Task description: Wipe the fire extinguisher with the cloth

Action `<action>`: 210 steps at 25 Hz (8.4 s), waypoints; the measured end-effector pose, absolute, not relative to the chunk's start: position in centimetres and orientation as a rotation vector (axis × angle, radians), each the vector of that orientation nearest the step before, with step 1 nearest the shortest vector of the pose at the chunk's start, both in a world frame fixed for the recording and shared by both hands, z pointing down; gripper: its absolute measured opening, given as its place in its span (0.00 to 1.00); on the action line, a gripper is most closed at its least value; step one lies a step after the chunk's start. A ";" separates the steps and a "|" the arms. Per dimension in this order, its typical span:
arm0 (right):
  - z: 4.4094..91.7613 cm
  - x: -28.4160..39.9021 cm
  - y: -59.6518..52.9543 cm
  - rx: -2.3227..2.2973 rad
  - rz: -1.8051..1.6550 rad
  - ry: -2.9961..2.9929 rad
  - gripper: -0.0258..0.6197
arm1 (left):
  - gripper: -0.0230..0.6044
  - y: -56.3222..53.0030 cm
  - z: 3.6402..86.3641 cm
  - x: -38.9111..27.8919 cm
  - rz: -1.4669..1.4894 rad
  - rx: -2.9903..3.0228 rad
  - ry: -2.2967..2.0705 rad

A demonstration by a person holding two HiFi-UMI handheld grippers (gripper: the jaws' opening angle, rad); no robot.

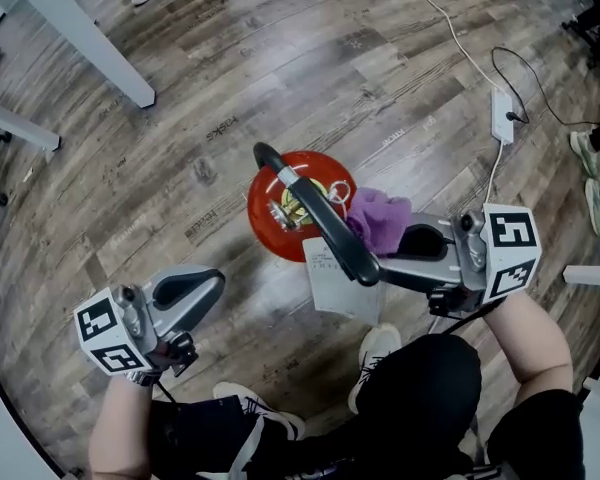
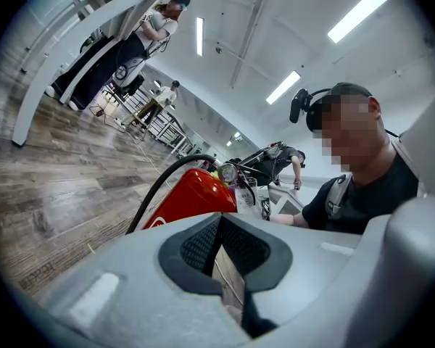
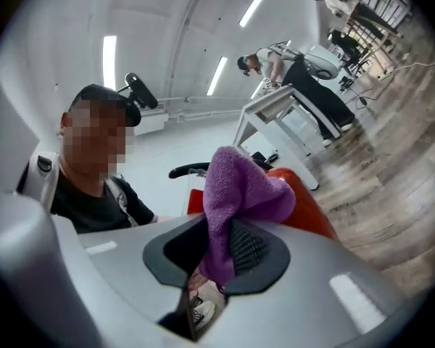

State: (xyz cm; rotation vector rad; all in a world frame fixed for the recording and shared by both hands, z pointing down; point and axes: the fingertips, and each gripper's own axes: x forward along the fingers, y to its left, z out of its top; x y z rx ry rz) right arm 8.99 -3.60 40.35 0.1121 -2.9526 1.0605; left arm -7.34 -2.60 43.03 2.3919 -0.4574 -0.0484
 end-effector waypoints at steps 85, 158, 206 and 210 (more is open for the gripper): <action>36.9 -1.7 -11.8 -0.335 -0.021 -2.067 0.15 | 0.04 -2.8 41.8 -7.0 -0.146 2.410 -0.410; 24.5 1.7 -4.9 0.026 0.499 -2.831 0.21 | 0.14 -5.9 22.2 -2.7 -0.571 2.620 -0.292; 30.5 14.6 -16.3 0.837 0.821 -2.921 0.05 | 0.13 -15.0 38.3 -8.2 -0.009 2.477 -0.909; 30.8 14.8 -16.4 0.859 0.841 -2.916 0.05 | 0.13 -14.9 38.9 -8.4 -0.026 2.458 -0.894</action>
